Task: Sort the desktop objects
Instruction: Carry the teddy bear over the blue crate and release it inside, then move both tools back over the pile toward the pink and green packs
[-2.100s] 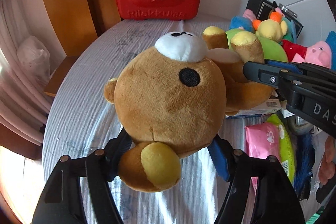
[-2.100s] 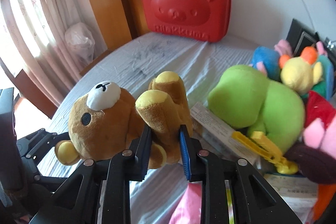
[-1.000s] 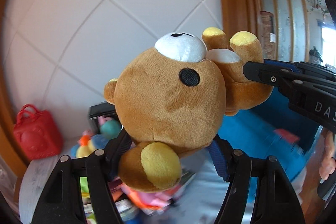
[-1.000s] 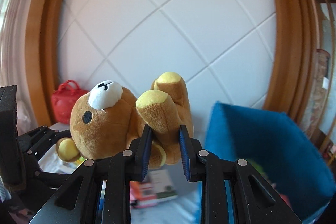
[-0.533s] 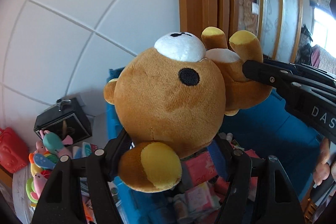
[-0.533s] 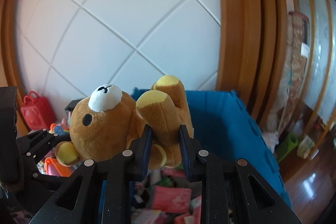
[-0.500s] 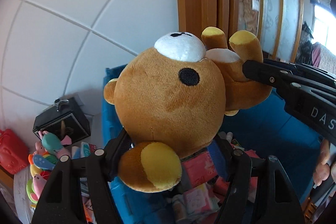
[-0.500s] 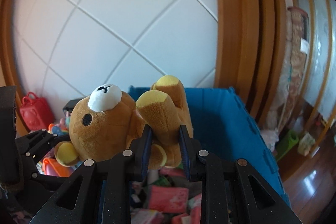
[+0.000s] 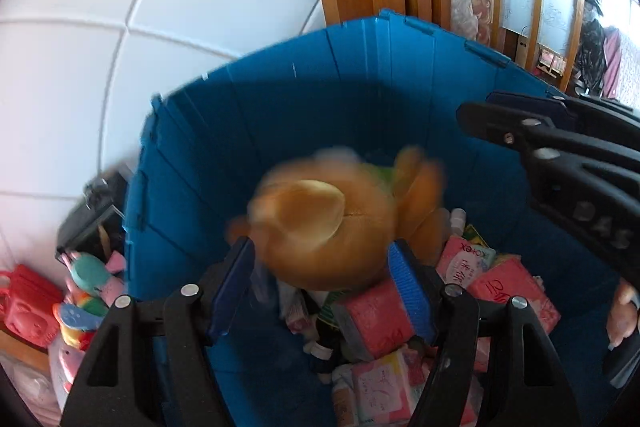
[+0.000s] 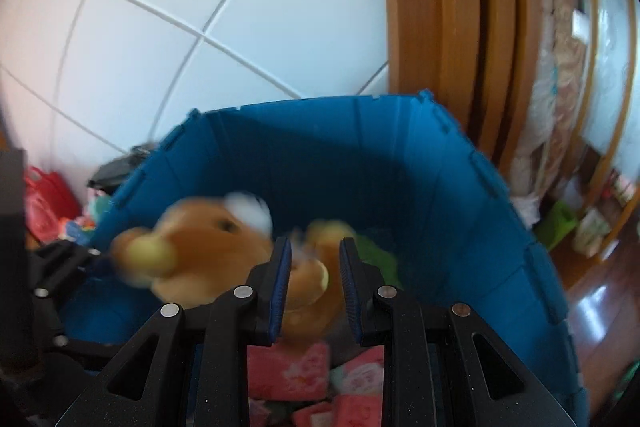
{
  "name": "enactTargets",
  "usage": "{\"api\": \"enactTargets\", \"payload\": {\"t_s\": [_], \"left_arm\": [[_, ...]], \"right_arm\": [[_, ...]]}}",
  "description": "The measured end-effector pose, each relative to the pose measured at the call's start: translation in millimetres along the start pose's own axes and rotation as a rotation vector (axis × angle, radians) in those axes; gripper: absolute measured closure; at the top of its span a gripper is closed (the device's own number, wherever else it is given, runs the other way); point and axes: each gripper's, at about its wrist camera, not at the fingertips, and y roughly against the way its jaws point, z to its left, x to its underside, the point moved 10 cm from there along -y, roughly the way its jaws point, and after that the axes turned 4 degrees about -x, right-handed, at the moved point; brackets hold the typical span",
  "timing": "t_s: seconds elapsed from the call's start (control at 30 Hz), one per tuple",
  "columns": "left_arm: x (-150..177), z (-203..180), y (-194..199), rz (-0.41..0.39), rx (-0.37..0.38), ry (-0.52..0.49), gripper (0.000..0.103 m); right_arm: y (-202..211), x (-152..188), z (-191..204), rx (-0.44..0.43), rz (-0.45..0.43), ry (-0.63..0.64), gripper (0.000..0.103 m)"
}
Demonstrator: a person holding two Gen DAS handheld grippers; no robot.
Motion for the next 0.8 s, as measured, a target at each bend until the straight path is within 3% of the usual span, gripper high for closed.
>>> {"api": "enactTargets", "payload": {"t_s": [0.07,0.13,0.2,0.33,0.67,0.8], "left_arm": [[2.8,-2.1,2.5,-0.013,-0.009,-0.021,0.034],[4.6,-6.2,2.9,-0.016,-0.021,-0.038,0.034],[6.6,2.8,0.2,-0.023,-0.034,-0.039,0.034],[2.8,13.2,3.3,-0.034,-0.021,0.007,0.034],[4.4,54.4,39.7,-0.107,0.025,0.190,0.033],[9.1,75.3,80.0,-0.201,-0.007,0.223,0.029]], "right_arm": [[-1.1,2.9,-3.1,0.038,0.006,0.011,0.068],[-2.4,3.7,-7.4,0.048,0.010,0.005,0.039],[0.7,2.3,-9.7,0.069,-0.003,0.007,0.022],[6.8,-3.9,-16.0,0.104,-0.048,0.016,0.000],[24.8,-15.7,-10.4,0.154,-0.130,0.062,0.000],[42.2,-13.5,2.6,0.144,-0.153,0.066,0.000]]}}
